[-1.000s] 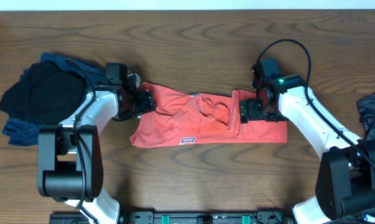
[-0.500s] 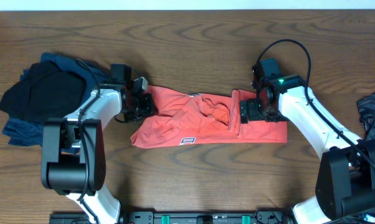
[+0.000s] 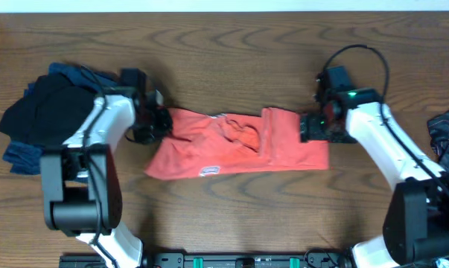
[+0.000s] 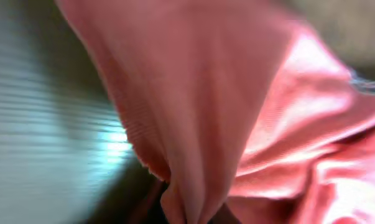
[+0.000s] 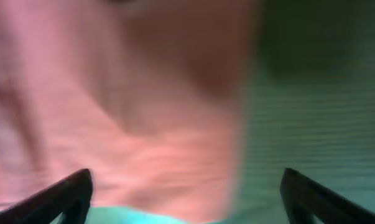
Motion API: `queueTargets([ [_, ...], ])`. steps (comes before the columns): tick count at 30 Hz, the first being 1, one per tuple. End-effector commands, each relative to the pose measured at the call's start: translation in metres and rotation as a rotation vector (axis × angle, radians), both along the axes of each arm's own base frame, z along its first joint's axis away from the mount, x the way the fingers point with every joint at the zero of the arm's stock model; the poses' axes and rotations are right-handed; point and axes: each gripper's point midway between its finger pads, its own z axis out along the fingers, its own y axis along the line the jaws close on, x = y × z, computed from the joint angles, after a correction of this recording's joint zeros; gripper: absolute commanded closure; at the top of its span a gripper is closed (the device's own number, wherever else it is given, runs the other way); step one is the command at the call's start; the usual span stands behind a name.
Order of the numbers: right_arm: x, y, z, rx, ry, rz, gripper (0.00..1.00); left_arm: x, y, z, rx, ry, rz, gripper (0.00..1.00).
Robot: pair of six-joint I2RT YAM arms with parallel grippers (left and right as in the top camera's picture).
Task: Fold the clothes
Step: 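Fold the strip's left half over onto the right half with the left gripper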
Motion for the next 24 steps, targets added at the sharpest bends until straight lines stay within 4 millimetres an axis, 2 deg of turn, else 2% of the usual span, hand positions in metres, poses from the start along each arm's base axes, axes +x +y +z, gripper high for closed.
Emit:
queueTargets([
  [1, 0.014, -0.014, 0.013, 0.026, -0.051, 0.020, 0.40, 0.036, 0.026, 0.059, 0.084, -0.167, 0.057, 0.94],
  [4, 0.014, -0.018, 0.003, 0.030, -0.022, 0.049, 0.80, 0.046, 0.022, 0.083, 0.073, -0.217, 0.057, 0.94],
  [5, 0.014, -0.018, -0.001, 0.030, -0.011, 0.050, 0.85, 0.048, 0.017, 0.088, 0.069, -0.224, 0.054, 0.94],
  [8, 0.014, -0.008, -0.013, 0.054, 0.016, 0.068, 0.86, 0.050, 0.004, 0.093, 0.063, -0.235, 0.028, 0.95],
  [13, 0.015, 0.020, -0.037, 0.110, 0.056, 0.119, 0.85, 0.048, -0.030, 0.097, 0.047, -0.246, -0.035, 0.94],
  [16, 0.014, 0.032, -0.051, 0.110, 0.080, 0.134, 0.85, 0.050, -0.052, 0.107, 0.037, -0.273, -0.083, 0.94],
  [21, 0.010, 0.052, -0.069, 0.114, 0.110, 0.170, 0.84, 0.053, -0.092, 0.130, 0.005, -0.327, -0.137, 0.94],
  [24, 0.008, 0.063, -0.074, 0.114, 0.117, 0.196, 0.84, 0.048, -0.124, 0.136, -0.015, -0.357, -0.200, 0.94],
])
